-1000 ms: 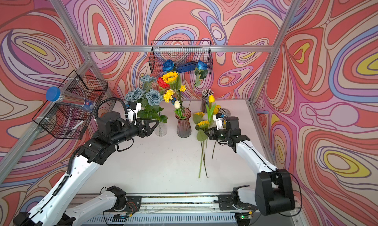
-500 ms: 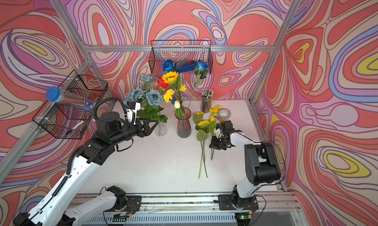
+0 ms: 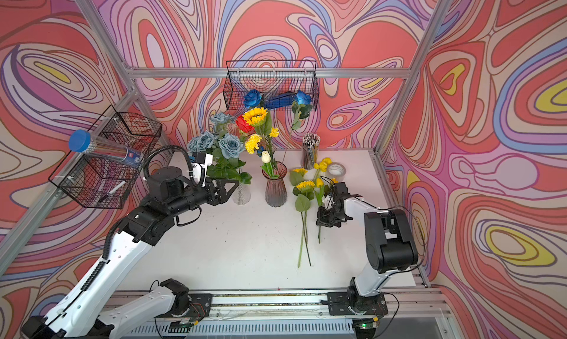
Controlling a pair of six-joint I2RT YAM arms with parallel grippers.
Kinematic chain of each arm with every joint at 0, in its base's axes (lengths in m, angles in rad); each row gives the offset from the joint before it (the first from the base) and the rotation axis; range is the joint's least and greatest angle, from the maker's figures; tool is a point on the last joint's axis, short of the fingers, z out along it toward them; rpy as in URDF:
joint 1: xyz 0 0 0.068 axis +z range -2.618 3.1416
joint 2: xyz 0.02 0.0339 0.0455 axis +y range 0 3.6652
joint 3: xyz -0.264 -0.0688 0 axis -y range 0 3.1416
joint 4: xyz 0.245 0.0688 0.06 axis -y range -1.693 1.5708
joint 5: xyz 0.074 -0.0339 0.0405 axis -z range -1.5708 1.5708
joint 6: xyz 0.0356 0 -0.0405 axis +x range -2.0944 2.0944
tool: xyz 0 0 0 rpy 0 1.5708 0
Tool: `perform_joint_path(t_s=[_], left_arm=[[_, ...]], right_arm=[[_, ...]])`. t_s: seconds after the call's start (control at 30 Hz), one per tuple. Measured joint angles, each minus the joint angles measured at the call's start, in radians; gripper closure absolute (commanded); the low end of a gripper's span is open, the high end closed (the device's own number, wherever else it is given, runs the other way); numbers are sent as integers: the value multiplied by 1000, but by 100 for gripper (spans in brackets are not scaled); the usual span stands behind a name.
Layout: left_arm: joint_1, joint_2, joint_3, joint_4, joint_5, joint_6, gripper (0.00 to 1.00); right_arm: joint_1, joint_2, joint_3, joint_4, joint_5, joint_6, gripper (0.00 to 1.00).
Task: Pick out yellow flowers from the vase
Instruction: Place the flower at the center of the board.
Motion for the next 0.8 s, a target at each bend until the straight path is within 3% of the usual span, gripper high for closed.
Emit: perform_joint_path(t_s=[0.2,0.4,0.53,0.7,0.8], left_arm=[[0,8,0,0,5,0,29],[1,8,1,0,8,0,28],[1,8,3,-1,5,2,28],[9,7,20,-26,-50,3,28],[36,-4,22,-46,-101,0,28]], right_arm=[[0,3,7,-16,-1,-12,100],[0,4,24,-42,3,-29,80],[-1,0,45,-72,16,-39,55],[-1,-51,71,-121,32,-36,2],[0,-114,93,-151,33,-30,2]])
